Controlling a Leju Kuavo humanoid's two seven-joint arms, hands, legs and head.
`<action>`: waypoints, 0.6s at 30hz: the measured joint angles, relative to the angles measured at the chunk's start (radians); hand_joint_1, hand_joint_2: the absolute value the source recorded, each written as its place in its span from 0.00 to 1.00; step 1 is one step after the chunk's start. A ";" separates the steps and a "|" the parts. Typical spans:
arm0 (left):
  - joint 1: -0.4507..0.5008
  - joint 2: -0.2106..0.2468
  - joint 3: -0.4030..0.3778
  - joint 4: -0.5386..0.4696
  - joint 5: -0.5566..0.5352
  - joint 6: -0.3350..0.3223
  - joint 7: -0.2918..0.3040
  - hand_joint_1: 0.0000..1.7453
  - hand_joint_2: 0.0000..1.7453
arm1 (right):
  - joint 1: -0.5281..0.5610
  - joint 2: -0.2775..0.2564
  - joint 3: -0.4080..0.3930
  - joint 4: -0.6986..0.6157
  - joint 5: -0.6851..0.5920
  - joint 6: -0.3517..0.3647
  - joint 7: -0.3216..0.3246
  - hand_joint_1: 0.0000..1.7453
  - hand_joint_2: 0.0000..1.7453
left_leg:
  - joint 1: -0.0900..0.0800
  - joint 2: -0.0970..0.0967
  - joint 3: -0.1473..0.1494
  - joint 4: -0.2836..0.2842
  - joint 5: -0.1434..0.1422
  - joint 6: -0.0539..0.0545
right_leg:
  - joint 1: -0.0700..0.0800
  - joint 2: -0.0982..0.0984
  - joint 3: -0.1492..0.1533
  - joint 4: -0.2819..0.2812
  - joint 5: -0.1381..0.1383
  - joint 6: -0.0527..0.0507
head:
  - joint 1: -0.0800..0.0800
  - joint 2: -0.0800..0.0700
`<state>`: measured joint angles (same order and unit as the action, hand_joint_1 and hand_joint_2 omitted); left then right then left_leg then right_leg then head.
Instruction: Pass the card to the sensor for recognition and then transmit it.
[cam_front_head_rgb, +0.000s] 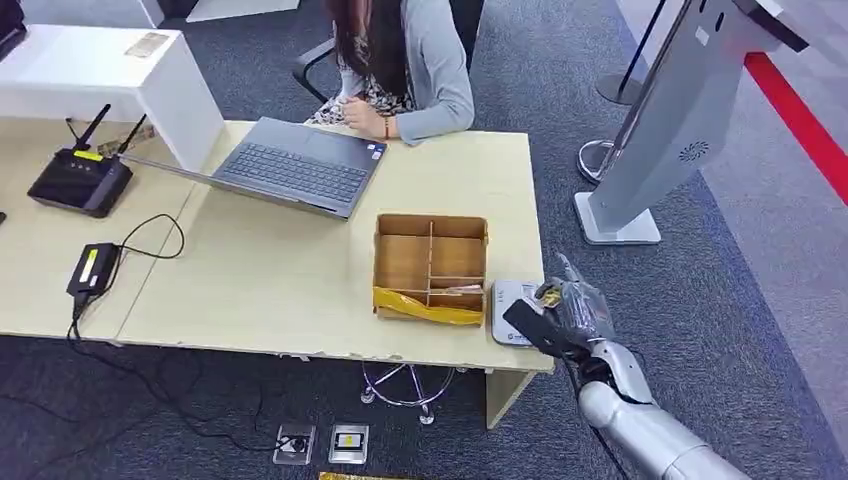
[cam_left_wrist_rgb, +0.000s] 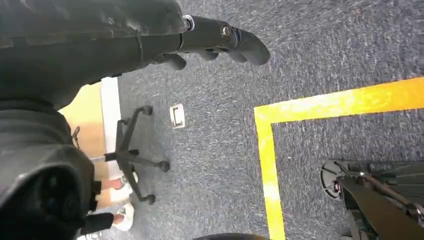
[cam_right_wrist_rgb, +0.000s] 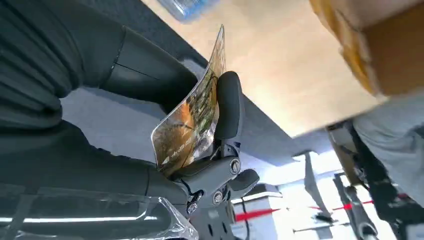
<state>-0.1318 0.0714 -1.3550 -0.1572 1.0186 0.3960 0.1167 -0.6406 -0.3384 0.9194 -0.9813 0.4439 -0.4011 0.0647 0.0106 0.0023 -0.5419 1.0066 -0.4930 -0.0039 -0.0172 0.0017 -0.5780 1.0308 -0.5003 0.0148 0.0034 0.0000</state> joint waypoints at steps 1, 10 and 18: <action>0.000 0.000 -0.001 0.000 -0.003 -0.001 -0.001 0.00 0.00 | -0.014 -0.001 0.000 -0.009 0.008 0.010 0.008 1.00 1.00 | 0.000 0.000 0.000 0.000 0.000 0.000 | 0.000 0.000 0.000 0.000 0.000 0.000 | 0.000 0.000; -0.002 0.008 -0.026 0.000 -0.029 -0.021 -0.009 0.00 0.00 | -0.121 -0.001 0.008 -0.074 0.041 0.060 0.029 1.00 1.00 | 0.000 0.000 -0.001 0.000 0.000 0.000 | 0.000 0.000 0.000 0.000 0.000 0.000 | 0.000 0.000; -0.007 0.008 -0.051 0.000 -0.039 -0.027 -0.010 0.00 0.00 | -0.217 0.079 0.035 -0.012 0.081 0.053 -0.001 1.00 1.00 | 0.000 0.000 -0.001 0.000 0.000 0.000 | 0.000 0.000 -0.001 0.000 0.000 0.000 | 0.000 0.000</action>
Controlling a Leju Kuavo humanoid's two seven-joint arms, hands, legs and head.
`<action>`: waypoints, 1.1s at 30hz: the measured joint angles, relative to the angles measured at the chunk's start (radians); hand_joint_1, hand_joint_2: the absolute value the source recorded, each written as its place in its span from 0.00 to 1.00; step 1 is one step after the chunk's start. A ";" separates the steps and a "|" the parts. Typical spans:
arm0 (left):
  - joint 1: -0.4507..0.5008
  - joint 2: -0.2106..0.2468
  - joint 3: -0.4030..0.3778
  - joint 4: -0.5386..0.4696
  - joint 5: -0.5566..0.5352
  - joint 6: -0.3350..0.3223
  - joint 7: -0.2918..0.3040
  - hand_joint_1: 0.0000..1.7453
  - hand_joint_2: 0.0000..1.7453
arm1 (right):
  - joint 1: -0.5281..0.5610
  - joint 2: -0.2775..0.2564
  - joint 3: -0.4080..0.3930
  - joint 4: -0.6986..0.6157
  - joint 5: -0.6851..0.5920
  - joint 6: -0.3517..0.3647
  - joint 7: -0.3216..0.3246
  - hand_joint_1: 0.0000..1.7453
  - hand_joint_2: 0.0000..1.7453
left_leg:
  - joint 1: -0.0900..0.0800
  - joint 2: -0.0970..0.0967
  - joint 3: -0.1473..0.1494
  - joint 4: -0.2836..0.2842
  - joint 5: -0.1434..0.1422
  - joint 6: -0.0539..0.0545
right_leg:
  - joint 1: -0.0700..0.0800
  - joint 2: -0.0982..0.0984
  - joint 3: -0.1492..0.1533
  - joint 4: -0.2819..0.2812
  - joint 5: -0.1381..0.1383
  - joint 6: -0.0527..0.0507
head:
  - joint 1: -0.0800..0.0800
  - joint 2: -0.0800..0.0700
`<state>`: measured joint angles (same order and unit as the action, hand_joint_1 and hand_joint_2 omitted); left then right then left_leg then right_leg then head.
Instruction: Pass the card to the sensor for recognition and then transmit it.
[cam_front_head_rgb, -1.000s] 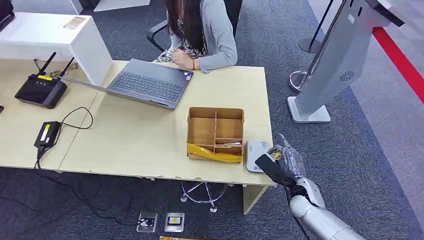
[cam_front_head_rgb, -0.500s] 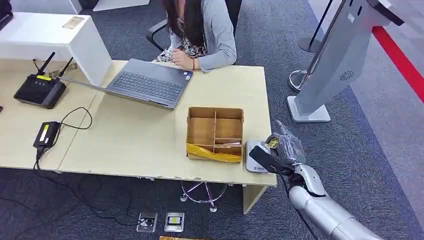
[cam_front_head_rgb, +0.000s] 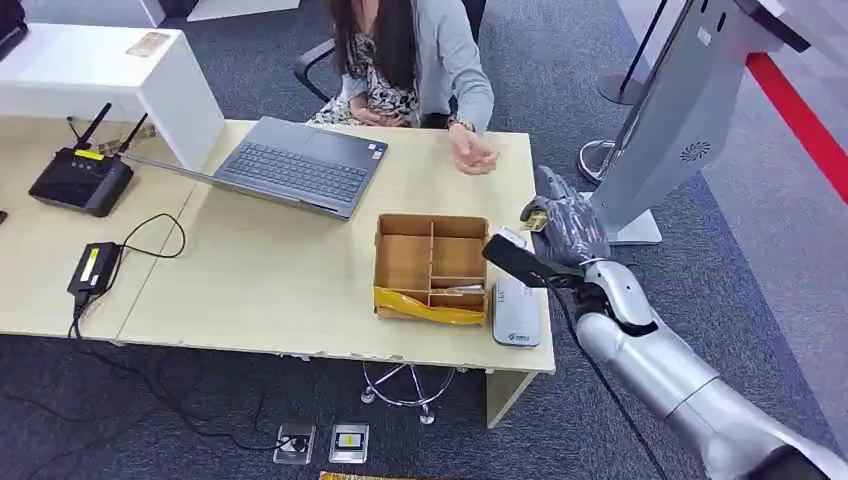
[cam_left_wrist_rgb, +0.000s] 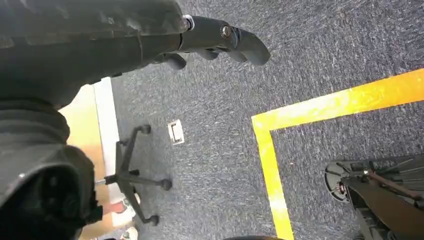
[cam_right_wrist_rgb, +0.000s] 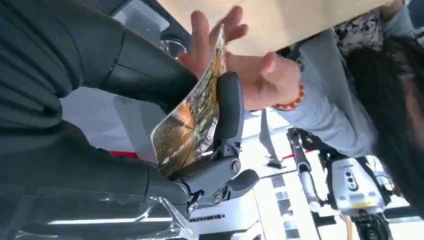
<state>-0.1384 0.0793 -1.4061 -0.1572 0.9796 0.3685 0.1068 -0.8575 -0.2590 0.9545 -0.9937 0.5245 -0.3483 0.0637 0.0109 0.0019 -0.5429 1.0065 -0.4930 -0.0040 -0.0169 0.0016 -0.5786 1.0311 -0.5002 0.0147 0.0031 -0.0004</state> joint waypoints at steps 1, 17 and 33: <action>-0.001 0.000 0.000 0.000 0.000 0.000 0.002 0.00 0.00 | -0.007 0.012 0.002 0.010 0.003 0.000 -0.003 1.00 1.00 | 0.000 0.000 0.000 0.000 0.000 0.000 | 0.000 0.000 0.000 0.000 0.000 0.000 | 0.000 0.000; -0.001 0.000 0.000 0.000 0.006 -0.002 0.005 0.00 0.00 | -0.053 0.156 0.024 0.179 0.021 -0.046 -0.084 0.00 0.00 | 0.000 -0.001 -0.001 0.000 0.000 0.000 | 0.000 -0.001 0.000 0.000 0.000 0.000 | 0.000 0.000; -0.001 0.000 0.000 0.000 0.027 0.000 0.005 0.00 0.00 | -0.046 0.193 0.023 0.264 0.011 -0.053 -0.150 0.00 1.00 | 0.000 -0.001 0.000 0.000 0.000 0.000 | 0.000 0.000 0.000 0.000 0.000 0.000 | 0.000 0.000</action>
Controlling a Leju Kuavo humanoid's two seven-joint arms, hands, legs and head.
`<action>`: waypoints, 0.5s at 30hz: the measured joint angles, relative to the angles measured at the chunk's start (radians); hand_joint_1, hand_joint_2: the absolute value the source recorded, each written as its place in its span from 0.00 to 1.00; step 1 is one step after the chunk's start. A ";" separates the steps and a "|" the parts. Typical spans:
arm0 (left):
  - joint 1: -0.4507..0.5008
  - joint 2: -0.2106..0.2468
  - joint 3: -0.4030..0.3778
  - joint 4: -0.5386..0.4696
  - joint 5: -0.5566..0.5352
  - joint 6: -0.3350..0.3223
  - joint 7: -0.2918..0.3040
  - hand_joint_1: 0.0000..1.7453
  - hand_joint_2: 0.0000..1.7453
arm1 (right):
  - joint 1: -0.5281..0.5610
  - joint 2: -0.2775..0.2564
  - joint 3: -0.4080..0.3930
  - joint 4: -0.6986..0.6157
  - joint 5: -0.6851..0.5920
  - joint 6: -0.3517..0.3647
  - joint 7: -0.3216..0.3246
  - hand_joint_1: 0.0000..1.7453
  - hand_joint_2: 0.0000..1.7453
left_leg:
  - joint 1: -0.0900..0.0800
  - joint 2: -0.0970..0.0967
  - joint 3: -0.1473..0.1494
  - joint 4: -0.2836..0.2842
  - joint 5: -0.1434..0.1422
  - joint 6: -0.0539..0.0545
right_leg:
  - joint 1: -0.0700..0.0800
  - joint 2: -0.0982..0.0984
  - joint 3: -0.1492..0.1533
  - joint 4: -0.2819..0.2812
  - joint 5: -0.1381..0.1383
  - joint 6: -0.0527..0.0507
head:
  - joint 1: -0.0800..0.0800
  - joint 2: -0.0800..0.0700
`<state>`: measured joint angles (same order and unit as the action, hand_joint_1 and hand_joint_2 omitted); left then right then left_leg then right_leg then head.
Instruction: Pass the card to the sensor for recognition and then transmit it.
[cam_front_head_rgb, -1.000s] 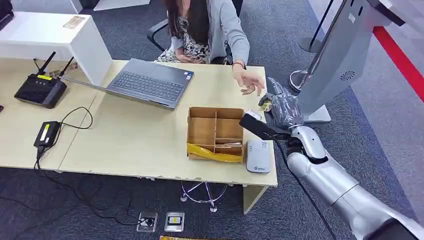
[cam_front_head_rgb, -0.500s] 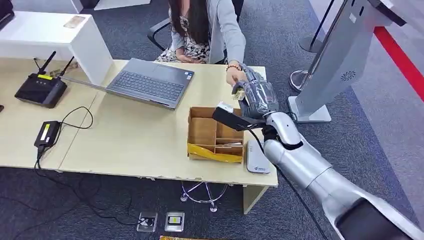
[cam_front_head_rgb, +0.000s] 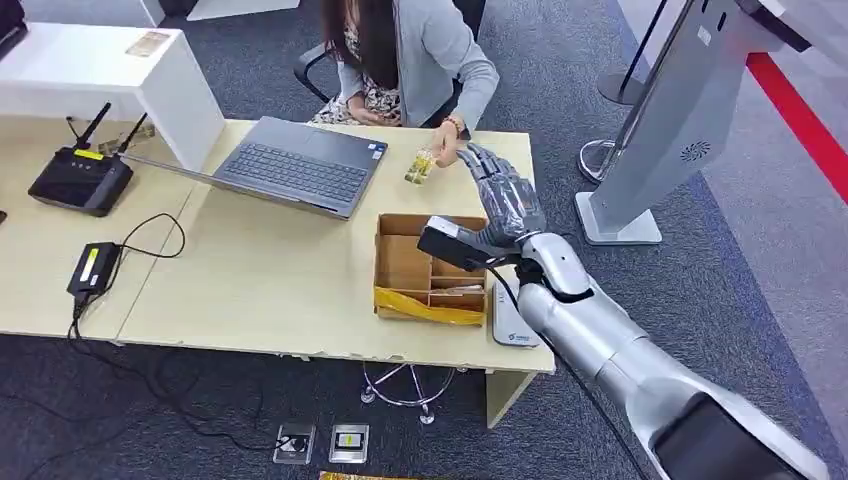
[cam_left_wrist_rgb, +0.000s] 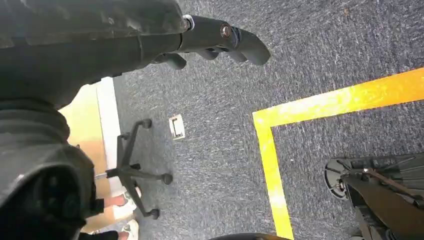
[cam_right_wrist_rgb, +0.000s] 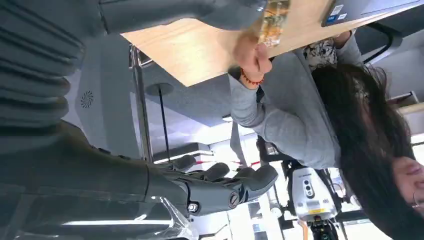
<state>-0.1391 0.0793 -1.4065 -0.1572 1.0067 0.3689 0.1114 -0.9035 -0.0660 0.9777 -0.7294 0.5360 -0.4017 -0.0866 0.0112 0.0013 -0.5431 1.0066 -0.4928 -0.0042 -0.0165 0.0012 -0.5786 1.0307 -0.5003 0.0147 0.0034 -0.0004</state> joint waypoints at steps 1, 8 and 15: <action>0.000 0.000 0.000 0.000 0.003 0.001 0.000 0.00 0.00 | 0.002 -0.001 0.000 0.000 0.002 -0.001 0.002 0.00 1.00 | 0.000 0.000 0.000 0.000 0.000 0.000 | 0.000 0.000 0.000 0.000 0.000 0.000 | 0.000 0.000; 0.002 0.002 0.000 0.000 0.026 0.008 0.001 0.00 0.00 | 0.063 -0.045 -0.004 -0.103 -0.006 -0.003 0.082 0.00 1.00 | 0.000 0.000 0.000 0.000 0.000 0.000 | 0.000 0.000 0.000 0.000 0.000 0.000 | 0.000 0.000; 0.005 0.006 0.000 0.000 0.049 0.013 0.015 0.00 0.00 | 0.130 -0.150 -0.031 -0.302 -0.024 0.043 0.191 0.00 1.00 | 0.000 0.001 0.001 0.000 0.000 0.000 | 0.000 0.000 0.000 0.000 0.000 0.000 | 0.000 0.000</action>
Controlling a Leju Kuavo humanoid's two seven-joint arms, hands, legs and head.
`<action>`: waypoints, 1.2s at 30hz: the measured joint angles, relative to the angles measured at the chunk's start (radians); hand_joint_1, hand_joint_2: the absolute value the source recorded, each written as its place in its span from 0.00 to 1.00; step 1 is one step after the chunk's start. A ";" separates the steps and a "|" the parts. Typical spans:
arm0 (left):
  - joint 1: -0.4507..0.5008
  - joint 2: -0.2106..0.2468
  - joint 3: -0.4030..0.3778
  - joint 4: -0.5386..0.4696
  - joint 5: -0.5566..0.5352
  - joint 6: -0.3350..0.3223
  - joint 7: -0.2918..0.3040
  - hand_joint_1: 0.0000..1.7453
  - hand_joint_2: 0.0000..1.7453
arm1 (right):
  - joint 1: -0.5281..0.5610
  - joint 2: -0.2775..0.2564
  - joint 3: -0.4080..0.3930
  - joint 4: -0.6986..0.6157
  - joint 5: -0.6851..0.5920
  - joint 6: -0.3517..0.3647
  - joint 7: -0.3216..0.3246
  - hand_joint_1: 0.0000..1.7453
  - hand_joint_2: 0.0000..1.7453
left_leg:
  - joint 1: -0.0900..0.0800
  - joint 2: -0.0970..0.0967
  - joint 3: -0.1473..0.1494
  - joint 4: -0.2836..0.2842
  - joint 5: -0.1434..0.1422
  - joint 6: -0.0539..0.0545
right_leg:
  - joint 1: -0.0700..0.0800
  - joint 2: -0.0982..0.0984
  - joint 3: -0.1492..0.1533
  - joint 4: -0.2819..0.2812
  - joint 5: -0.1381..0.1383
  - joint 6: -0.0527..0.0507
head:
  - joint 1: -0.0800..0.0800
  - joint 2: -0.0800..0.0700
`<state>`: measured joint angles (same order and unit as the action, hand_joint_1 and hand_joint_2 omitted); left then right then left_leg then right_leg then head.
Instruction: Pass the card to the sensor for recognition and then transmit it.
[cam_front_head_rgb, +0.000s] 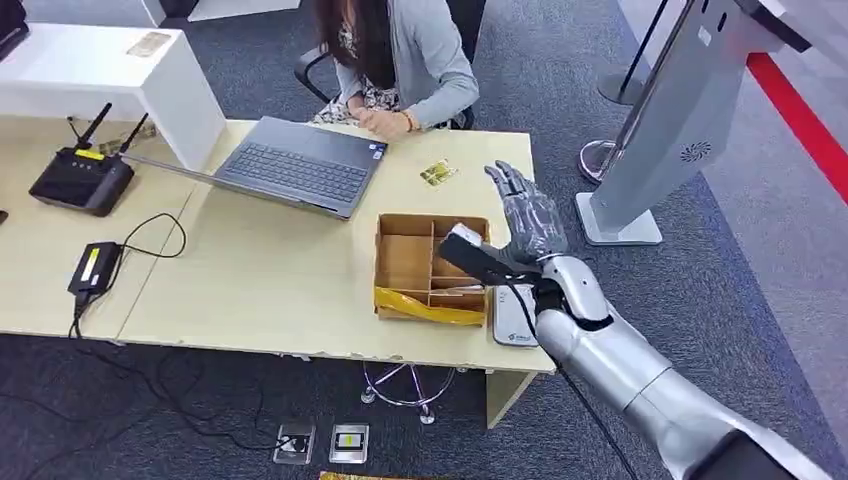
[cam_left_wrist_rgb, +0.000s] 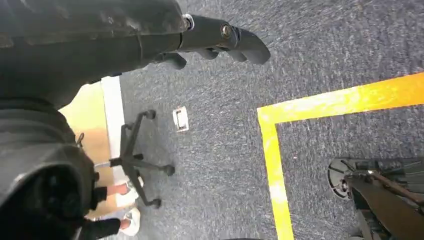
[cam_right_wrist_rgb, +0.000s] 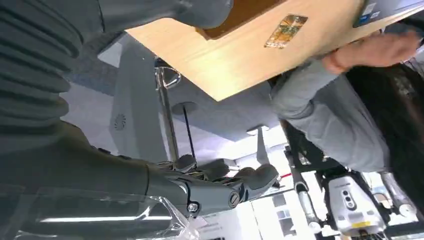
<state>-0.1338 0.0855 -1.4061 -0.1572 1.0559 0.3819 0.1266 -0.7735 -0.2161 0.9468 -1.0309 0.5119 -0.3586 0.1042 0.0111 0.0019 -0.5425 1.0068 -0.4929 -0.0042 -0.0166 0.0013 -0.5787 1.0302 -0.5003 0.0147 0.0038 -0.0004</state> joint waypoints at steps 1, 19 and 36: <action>0.002 0.001 0.000 0.000 0.000 0.002 0.000 0.00 0.00 | 0.009 -0.017 -0.002 -0.042 -0.006 0.005 0.013 0.00 1.00 | 0.000 0.000 0.000 0.000 0.000 0.000 | 0.000 0.000 0.000 0.000 0.000 0.000 | -0.001 0.000; 0.002 0.002 0.004 0.000 0.038 0.060 0.013 0.00 0.00 | 0.247 -0.220 -0.046 -0.509 -0.047 -0.046 0.147 0.00 1.00 | 0.000 0.001 0.000 0.000 -0.001 0.000 | 0.000 0.000 0.000 0.000 0.000 0.000 | -0.001 0.000; 0.000 -0.042 0.013 -0.002 0.058 0.116 0.075 0.00 0.00 | 0.392 -0.102 0.039 -0.495 0.296 -0.114 0.219 0.00 1.00 | 0.000 0.000 -0.001 0.000 -0.001 0.000 | 0.000 0.000 0.000 0.000 -0.001 0.000 | 0.000 0.000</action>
<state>-0.1334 0.0439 -1.3935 -0.1595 1.1139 0.4974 0.2018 -0.3817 -0.3181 0.9861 -1.5255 0.8080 -0.4726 0.3227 0.0112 0.0018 -0.5433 1.0063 -0.4938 -0.0046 -0.0166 0.0010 -0.5787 1.0301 -0.5008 0.0145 0.0034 -0.0004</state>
